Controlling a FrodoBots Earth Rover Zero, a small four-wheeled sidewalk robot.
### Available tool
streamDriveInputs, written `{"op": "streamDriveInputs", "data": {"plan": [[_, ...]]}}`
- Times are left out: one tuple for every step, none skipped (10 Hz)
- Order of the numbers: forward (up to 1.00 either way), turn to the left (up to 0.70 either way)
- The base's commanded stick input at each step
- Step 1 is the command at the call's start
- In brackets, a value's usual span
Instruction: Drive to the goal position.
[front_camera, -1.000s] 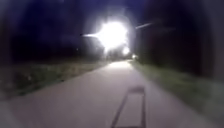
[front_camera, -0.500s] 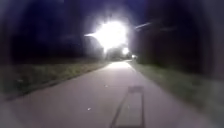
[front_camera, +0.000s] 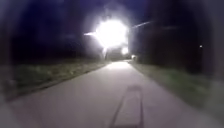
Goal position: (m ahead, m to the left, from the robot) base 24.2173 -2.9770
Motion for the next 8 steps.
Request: {"op": "streamDriveInputs", "data": {"plan": [[1.0, 0.0], [1.0, 0.0], [1.0, 0.0], [1.0, 0.0], [1.0, 0.0], [1.0, 0.0], [1.0, 0.0], [1.0, 0.0]]}}
